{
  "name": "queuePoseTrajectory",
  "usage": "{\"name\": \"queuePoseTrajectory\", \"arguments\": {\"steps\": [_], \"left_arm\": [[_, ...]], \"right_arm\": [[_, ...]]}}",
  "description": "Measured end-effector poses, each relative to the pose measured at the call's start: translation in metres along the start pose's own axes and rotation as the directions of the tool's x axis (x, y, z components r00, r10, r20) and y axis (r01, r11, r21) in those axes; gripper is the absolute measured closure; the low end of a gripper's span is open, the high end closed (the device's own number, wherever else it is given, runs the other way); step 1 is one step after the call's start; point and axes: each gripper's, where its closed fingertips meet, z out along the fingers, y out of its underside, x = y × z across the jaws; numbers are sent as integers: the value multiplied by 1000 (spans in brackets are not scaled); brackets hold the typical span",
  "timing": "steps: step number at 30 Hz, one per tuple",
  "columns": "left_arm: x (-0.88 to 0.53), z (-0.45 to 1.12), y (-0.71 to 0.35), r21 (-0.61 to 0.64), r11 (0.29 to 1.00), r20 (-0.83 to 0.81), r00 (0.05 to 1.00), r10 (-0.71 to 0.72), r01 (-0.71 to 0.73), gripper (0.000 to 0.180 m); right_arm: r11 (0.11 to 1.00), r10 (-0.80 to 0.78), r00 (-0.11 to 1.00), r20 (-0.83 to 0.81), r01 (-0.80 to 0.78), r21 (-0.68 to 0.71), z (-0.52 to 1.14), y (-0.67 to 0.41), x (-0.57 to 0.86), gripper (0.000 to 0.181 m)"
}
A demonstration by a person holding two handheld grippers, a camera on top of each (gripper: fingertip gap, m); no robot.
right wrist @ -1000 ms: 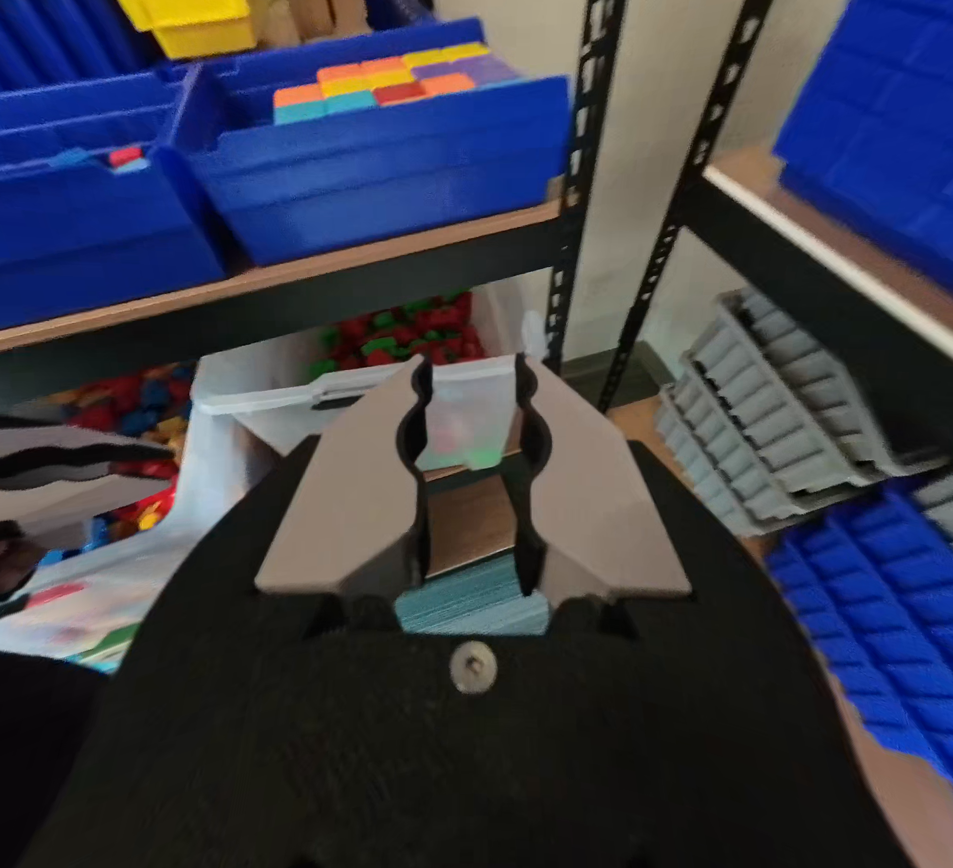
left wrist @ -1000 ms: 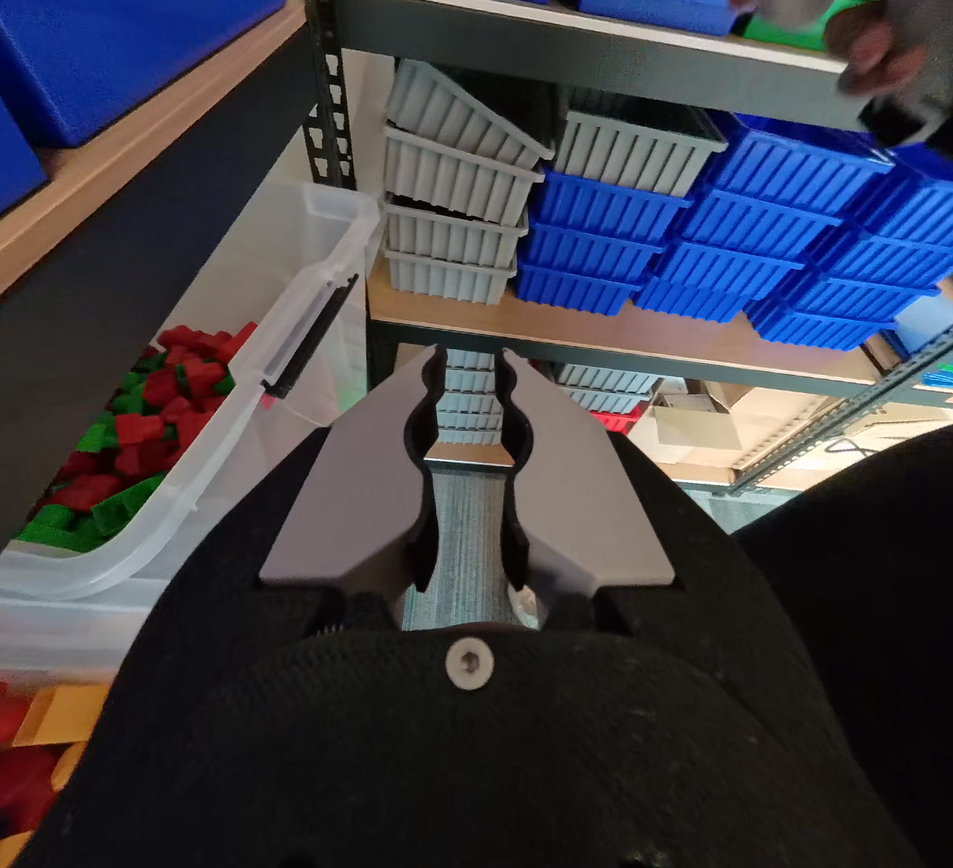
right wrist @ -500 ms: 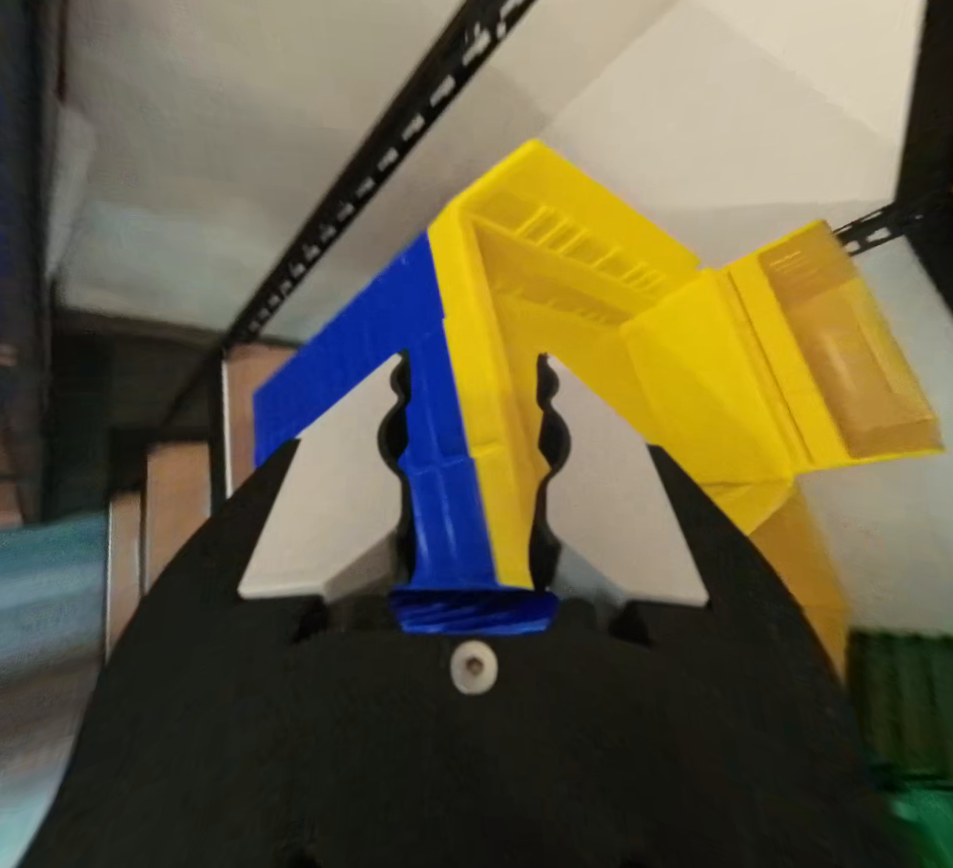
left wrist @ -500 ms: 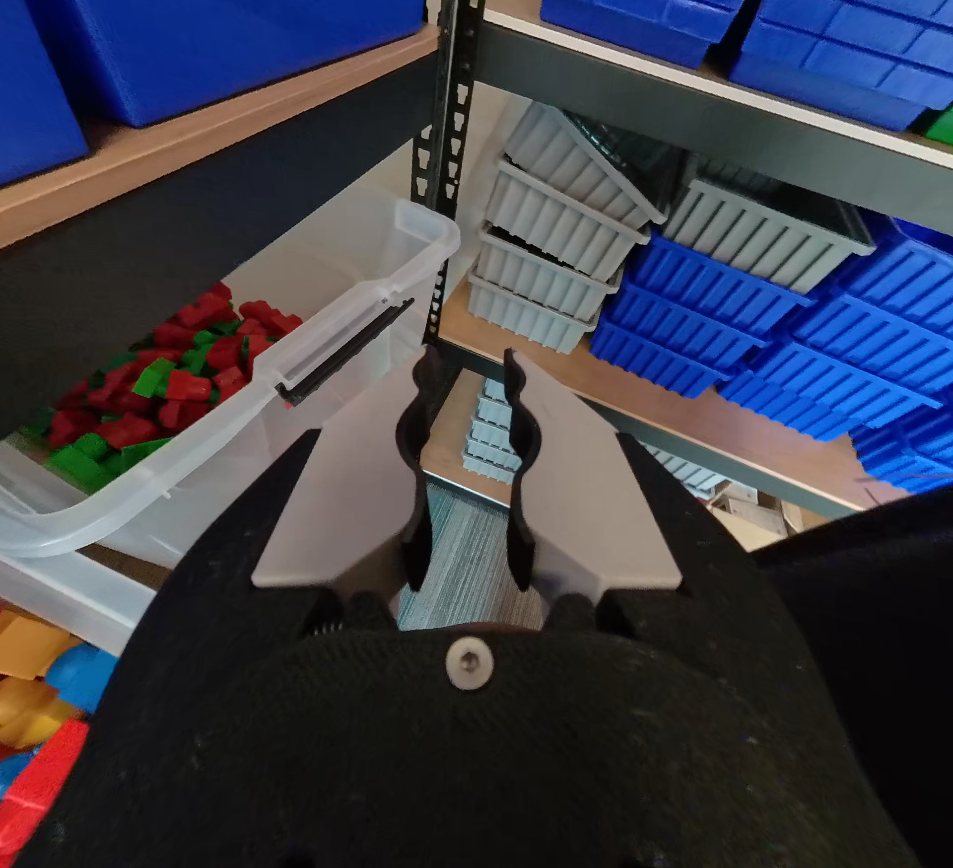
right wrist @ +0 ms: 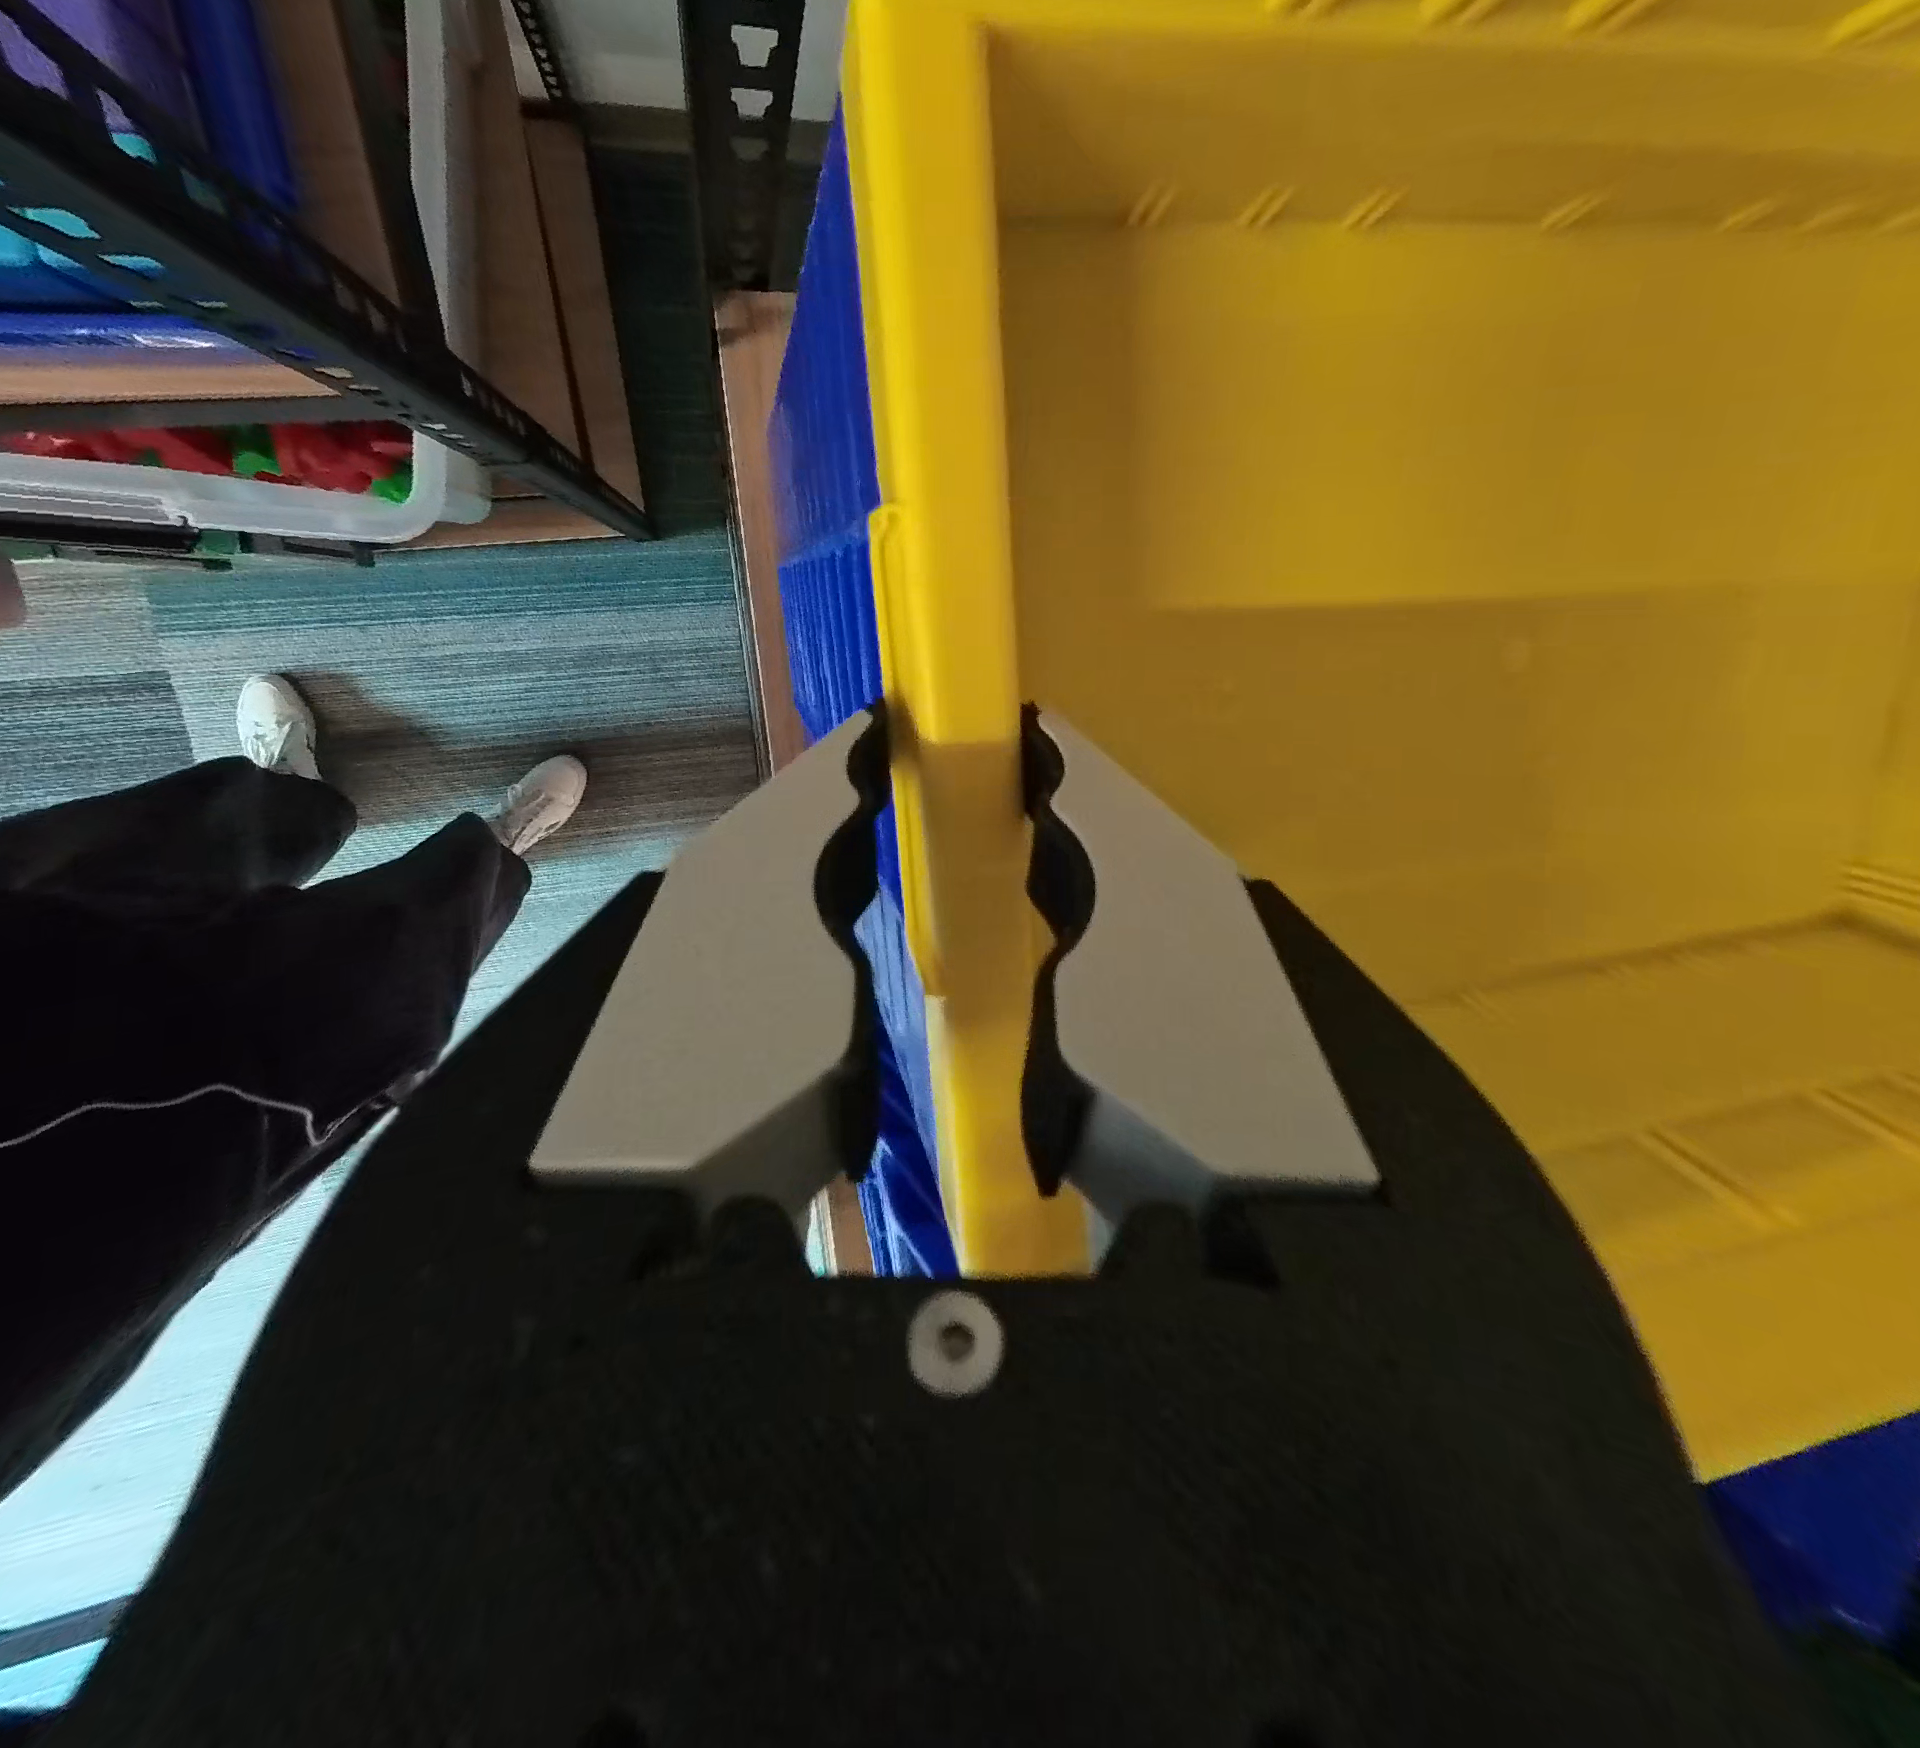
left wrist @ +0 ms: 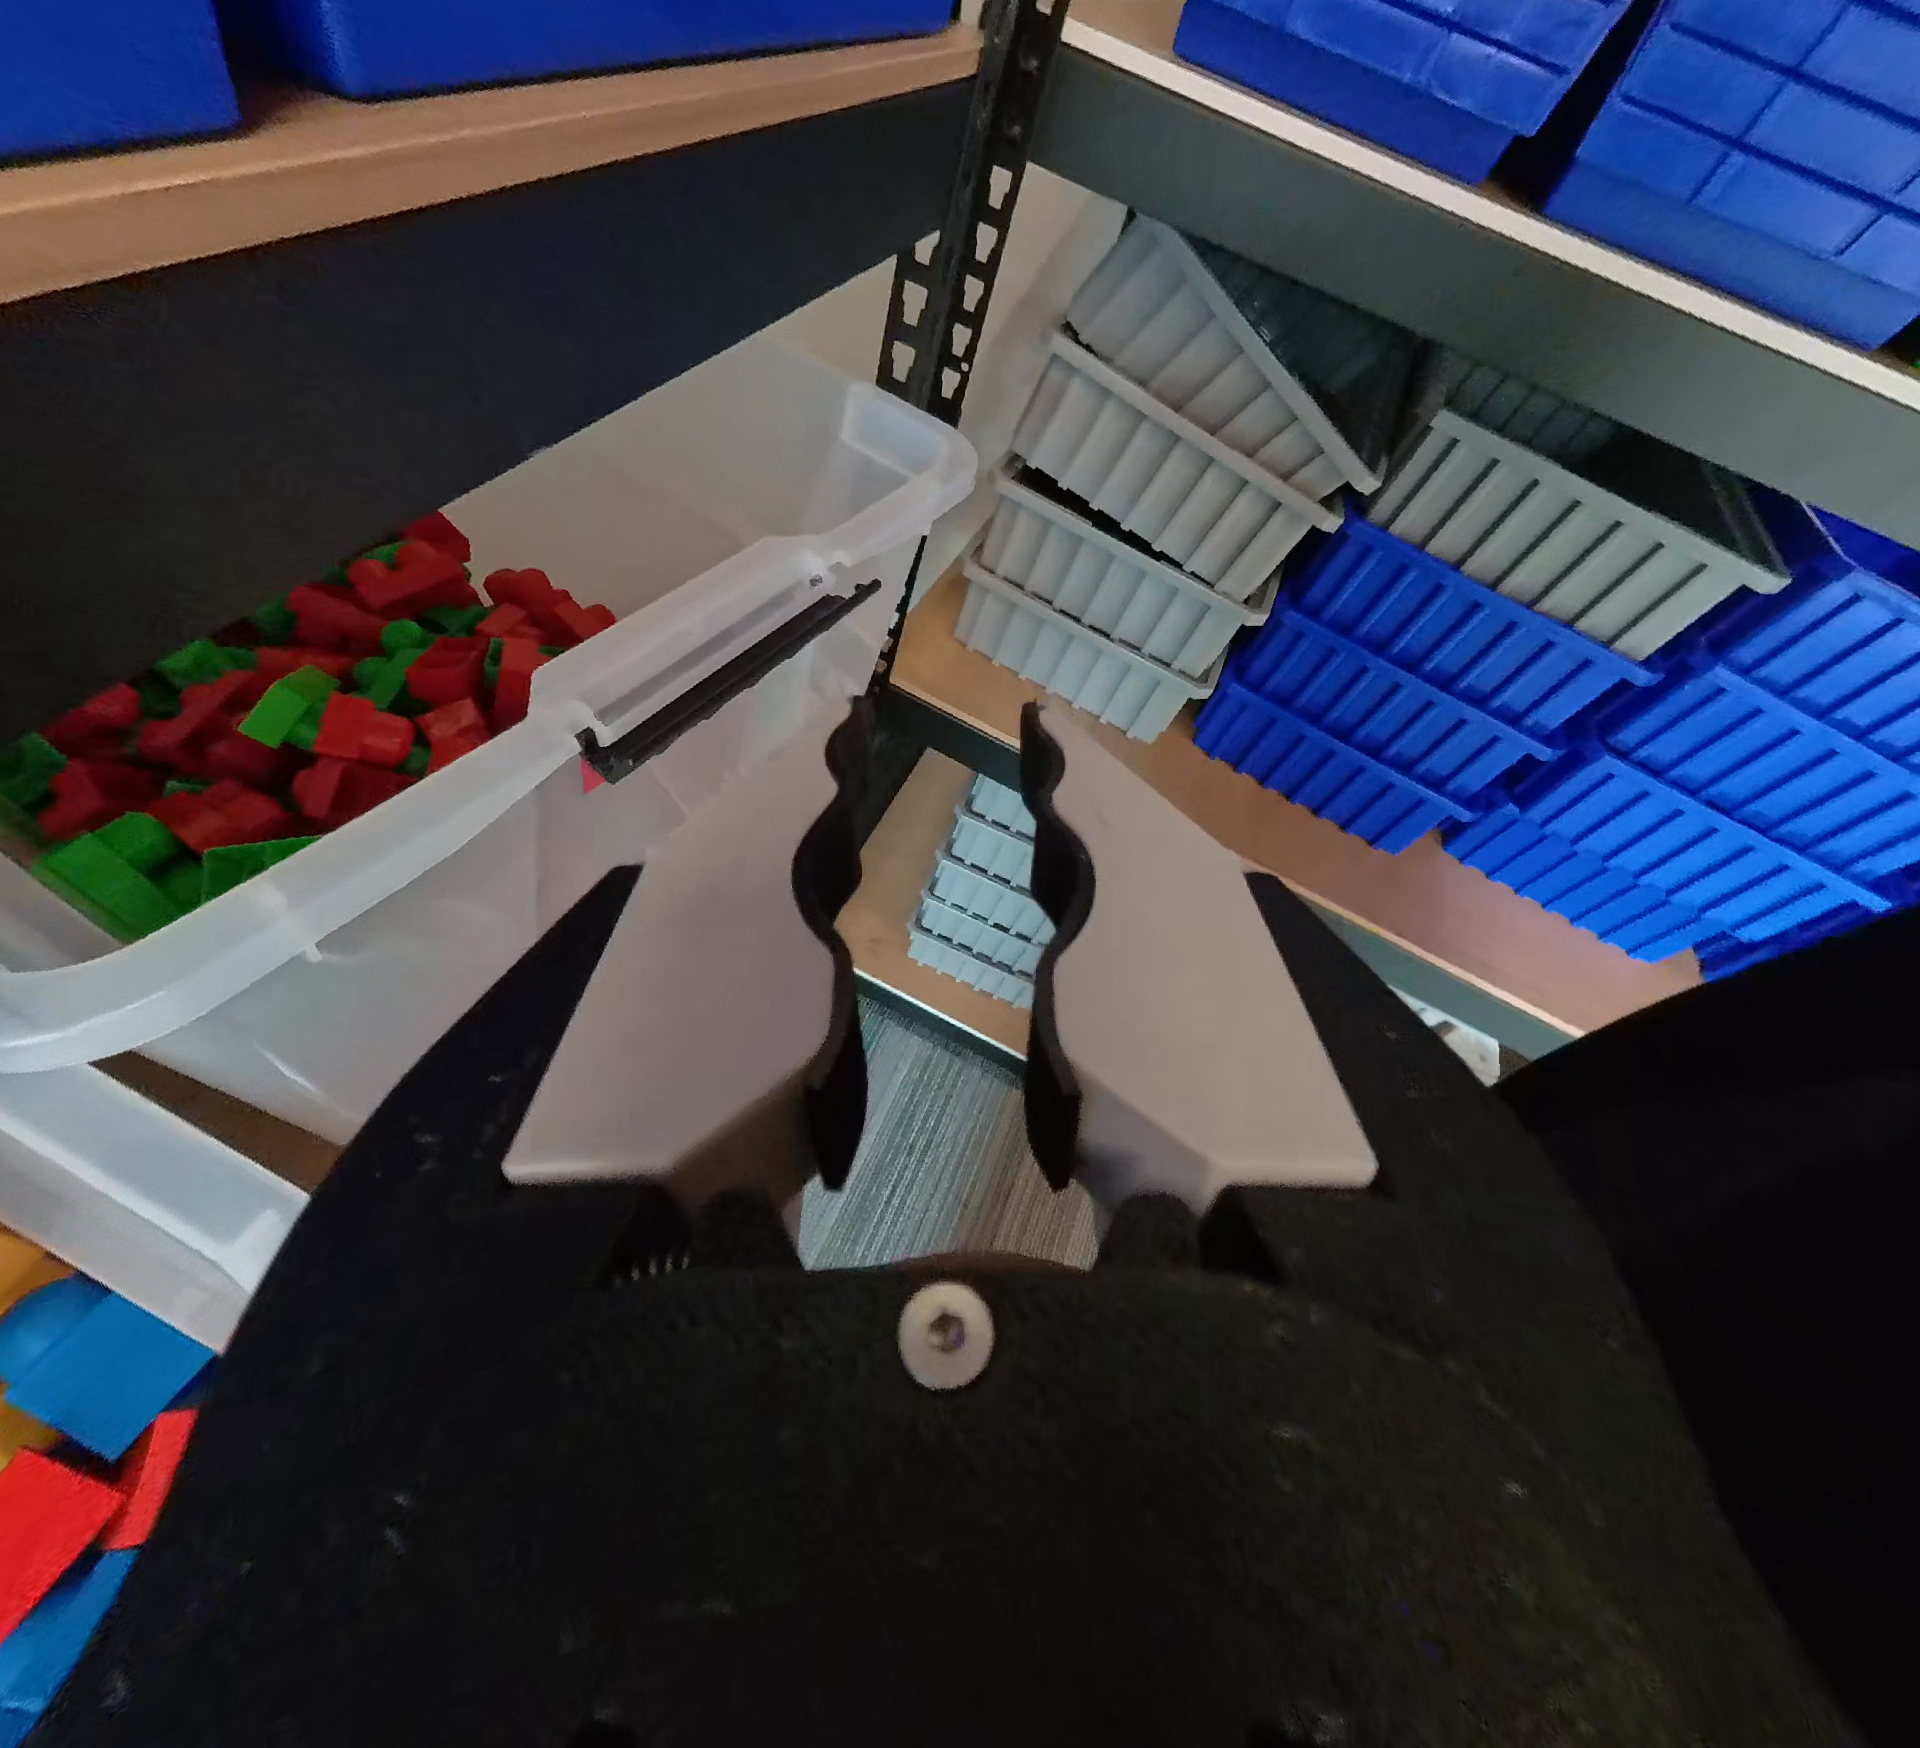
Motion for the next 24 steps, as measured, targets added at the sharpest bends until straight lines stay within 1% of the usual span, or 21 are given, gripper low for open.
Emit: {"name": "queuePoseTrajectory", "arguments": {"steps": [4, 6, 7, 10, 13, 16, 17, 18, 21, 24], "left_arm": [[0, 5, -1, -25, 999, -39, 998, 42, -43, 155], [0, 8, -3, -34, 997, -52, 996, 69, -71, 155], [0, 9, -3, -39, 996, -56, 995, 81, -83, 155], [0, 13, -8, -34, 994, -68, 992, 106, -108, 155], [2, 18, -10, -34, 992, -87, 990, 115, -118, 155], [7, 20, -12, -33, 990, -110, 985, 130, -134, 155], [8, 21, -12, -35, 989, -116, 984, 137, -142, 155], [9, 22, -11, -39, 988, -122, 982, 146, -152, 155], [12, 25, -11, -42, 981, -125, 975, 183, -190, 155], [18, 31, -9, -54, 979, -148, 971, 187, -197, 155]], "right_arm": [[998, 58, 998, 17, -58, -33, -3, 1, 0, 158], [990, 116, 993, -1, -116, -76, -6, 0, 2, 157], [990, 121, 992, -21, -122, -75, -11, -2, 4, 156], [989, 112, 992, -63, -118, -87, -16, -3, 6, 156], [994, 58, 991, -120, -69, -88, -19, -4, 8, 155], [996, 59, 988, -142, -68, -57, -22, -6, 10, 155], [997, 58, 983, -177, -65, -37, -24, -7, 13, 154], [999, 36, 970, -242, -41, -15, -26, -8, 14, 153], [992, -64, 907, -415, 104, 75, -30, -10, 7, 152], [971, -86, 854, -513, 188, 150, -39, -12, 7, 152]]}}
